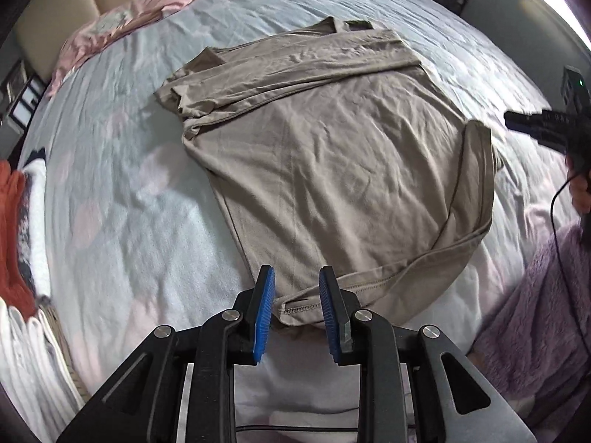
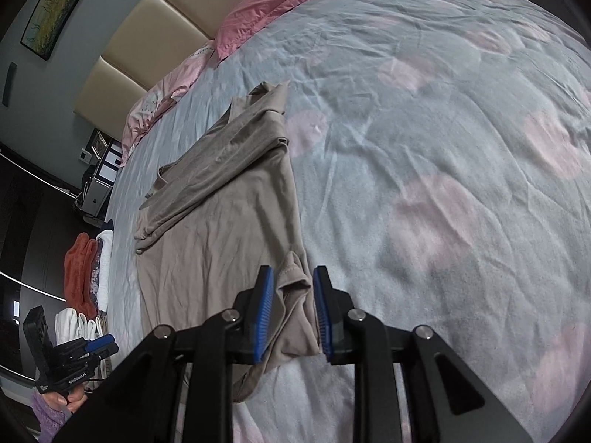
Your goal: Fold clothes
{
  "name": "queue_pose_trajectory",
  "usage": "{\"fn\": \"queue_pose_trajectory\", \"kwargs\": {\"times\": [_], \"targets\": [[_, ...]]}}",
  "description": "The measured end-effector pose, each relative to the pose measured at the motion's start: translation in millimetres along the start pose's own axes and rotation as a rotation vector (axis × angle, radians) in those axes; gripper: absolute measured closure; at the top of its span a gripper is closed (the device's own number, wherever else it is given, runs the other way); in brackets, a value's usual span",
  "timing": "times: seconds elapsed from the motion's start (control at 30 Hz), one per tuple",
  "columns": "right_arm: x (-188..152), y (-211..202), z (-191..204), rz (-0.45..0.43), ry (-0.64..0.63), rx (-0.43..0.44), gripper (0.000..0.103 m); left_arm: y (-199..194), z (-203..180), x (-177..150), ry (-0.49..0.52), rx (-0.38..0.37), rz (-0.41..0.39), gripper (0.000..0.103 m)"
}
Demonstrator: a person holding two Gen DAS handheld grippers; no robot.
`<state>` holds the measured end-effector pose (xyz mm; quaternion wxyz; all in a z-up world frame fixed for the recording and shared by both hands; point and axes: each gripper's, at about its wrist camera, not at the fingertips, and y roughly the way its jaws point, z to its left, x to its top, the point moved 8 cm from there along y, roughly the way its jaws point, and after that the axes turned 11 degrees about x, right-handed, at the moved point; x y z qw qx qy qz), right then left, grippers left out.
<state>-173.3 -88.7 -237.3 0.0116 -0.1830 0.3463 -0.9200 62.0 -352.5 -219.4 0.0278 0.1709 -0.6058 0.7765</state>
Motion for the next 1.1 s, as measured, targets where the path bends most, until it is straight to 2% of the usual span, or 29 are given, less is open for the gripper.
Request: {"fn": "queue_pose_trajectory", "kwargs": {"times": [0.07, 0.13, 0.2, 0.27, 0.3, 0.47, 0.7, 0.77, 0.83, 0.87, 0.93, 1.03, 1.1], "targets": [[-3, -4, -2, -0.005, 0.014, 0.000, 0.081, -1, -11, -3, 0.084, 0.025, 0.004, 0.071], [-5, -8, -3, -0.010, 0.027, -0.001, 0.081, 0, -24, -6, 0.172, 0.043, -0.007, 0.061], [-7, -12, -5, -0.015, 0.043, 0.002, 0.081, 3, -37, -9, 0.262, 0.057, -0.012, 0.060], [-8, -11, -7, -0.013, 0.063, 0.018, 0.081, 10, -48, -15, 0.344, 0.072, 0.001, 0.054], [-9, -11, -8, -0.012, 0.071, 0.025, 0.081, 15, -51, -18, 0.372, 0.078, 0.019, 0.051], [-12, -4, -6, 0.015, 0.069, 0.037, 0.081, 35, -51, -26, 0.447, 0.118, 0.083, 0.051], [-10, 5, -6, 0.026, 0.062, 0.045, 0.081, 56, -48, -25, 0.413, 0.153, 0.091, 0.051], [-9, 5, -7, 0.025, 0.063, 0.044, 0.080, 60, -45, -23, 0.364, 0.145, 0.096, 0.058], [-7, 4, -7, 0.017, 0.051, 0.037, 0.081, 61, -40, -22, 0.295, 0.113, 0.097, 0.071], [-6, 3, -7, 0.013, 0.042, 0.032, 0.081, 62, -37, -21, 0.262, 0.101, 0.096, 0.073], [-3, 0, -4, 0.001, 0.012, 0.016, 0.081, 60, -31, -18, 0.210, 0.075, 0.082, 0.087], [1, -5, 5, -0.025, -0.056, -0.012, 0.081, 52, -23, -13, 0.143, 0.055, 0.045, 0.095], [3, -8, 10, -0.038, -0.100, -0.036, 0.080, 47, -18, -11, 0.109, 0.052, 0.021, 0.097]]}}
